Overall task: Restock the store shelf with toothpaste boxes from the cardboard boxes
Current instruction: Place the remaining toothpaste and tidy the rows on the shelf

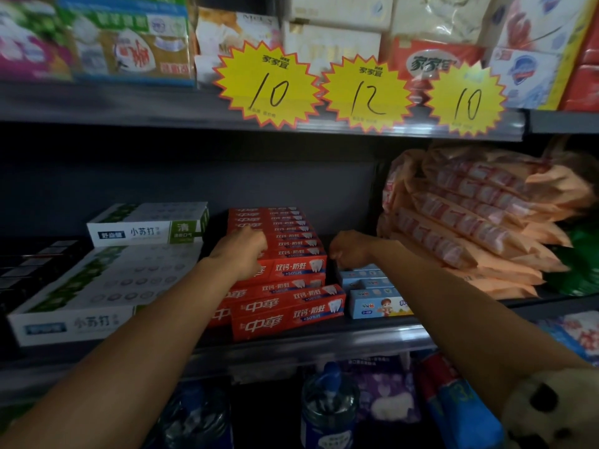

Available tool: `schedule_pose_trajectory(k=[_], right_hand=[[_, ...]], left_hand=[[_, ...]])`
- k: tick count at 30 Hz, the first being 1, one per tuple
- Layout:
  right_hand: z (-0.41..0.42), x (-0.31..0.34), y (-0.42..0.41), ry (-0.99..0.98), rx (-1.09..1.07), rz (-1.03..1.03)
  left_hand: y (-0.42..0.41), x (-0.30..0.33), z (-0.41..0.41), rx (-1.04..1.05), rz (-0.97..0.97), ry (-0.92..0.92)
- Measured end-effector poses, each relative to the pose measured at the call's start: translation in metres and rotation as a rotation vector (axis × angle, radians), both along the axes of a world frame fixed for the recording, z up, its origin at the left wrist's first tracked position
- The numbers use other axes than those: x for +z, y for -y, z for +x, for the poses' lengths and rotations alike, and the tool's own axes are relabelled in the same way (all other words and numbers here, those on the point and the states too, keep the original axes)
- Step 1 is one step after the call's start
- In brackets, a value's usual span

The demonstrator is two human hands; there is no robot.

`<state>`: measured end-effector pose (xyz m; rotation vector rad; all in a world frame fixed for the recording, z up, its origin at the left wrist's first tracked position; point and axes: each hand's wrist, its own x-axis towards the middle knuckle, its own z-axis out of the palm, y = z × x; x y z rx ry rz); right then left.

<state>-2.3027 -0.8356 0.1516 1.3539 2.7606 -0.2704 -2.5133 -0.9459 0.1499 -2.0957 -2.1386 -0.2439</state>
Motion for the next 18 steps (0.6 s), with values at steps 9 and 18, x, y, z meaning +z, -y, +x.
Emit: schedule_pose_trajectory(k=[9, 18], right_hand=[[-0.013, -0.009, 0.003, -0.081, 0.043, -0.079], [-0.014, -0.007, 0.003, -0.087, 0.038, -0.123]], left_hand=[[-0.002, -0.002, -0.006, -0.015, -0.007, -0.013], [-0.002, -0.002, -0.007, -0.015, 0.001, -0.009]])
